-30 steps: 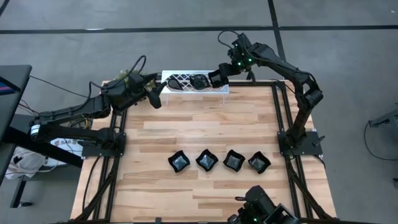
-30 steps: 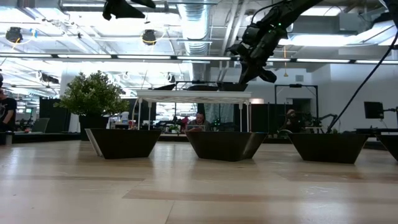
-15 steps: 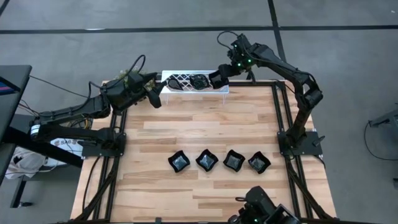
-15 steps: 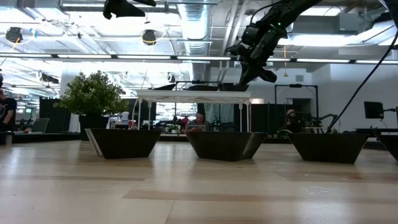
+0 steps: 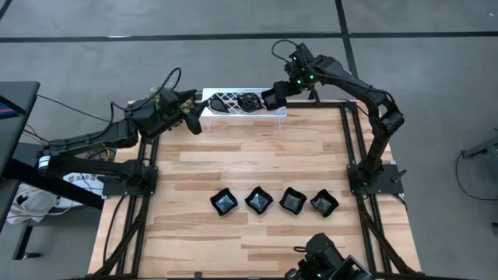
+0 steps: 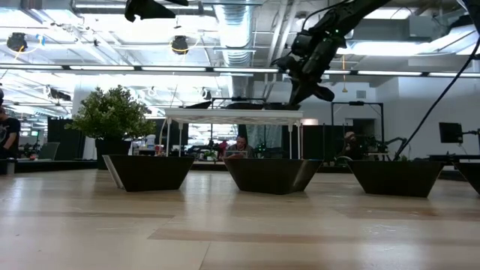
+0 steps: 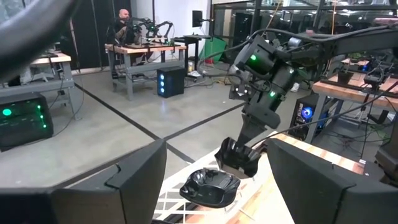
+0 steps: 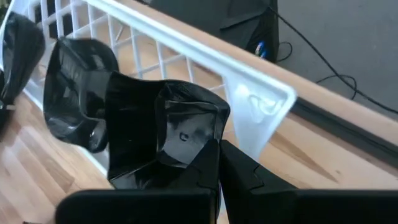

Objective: Pick & Place Mini shaped plates
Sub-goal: Put the black distorted square plate on the shelf, then stack the black distorted square plate on top of the black distorted square plate on the shelf

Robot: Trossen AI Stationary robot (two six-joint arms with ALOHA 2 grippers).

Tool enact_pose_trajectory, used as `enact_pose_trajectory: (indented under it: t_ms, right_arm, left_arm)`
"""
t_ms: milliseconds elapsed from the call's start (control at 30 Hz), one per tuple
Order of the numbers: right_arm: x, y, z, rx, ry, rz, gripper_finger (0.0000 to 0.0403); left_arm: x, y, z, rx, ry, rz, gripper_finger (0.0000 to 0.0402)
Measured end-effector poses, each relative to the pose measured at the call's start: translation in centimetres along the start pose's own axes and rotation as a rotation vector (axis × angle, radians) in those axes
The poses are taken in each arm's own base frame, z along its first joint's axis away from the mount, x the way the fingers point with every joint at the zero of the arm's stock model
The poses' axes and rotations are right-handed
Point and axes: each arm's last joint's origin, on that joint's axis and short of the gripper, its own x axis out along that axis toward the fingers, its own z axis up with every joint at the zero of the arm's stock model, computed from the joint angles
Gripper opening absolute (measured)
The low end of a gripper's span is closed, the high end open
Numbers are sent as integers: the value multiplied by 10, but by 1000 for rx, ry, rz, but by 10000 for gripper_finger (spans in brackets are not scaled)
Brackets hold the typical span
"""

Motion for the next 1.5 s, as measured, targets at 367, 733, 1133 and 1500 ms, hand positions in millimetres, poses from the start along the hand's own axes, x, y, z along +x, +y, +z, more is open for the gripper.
enact_pose_trajectory:
  t_ms: [367,733,1133,1500]
  right_arm:
    - [4,4,-1,-16,-7,13,4]
    - [1,2,2,-13,-25,13,69]
    - [-68,8,-5,-79,39,-22,72]
    - [-100,49,-104,-235,392,-12,72]
  left_arm:
    - [0,0,1,-5,-8,0,282]
    - [0,0,2,-8,-16,0,282]
    - [0,0,2,-11,-21,-1,282]
    - [0,0,2,-11,-20,-1,282]
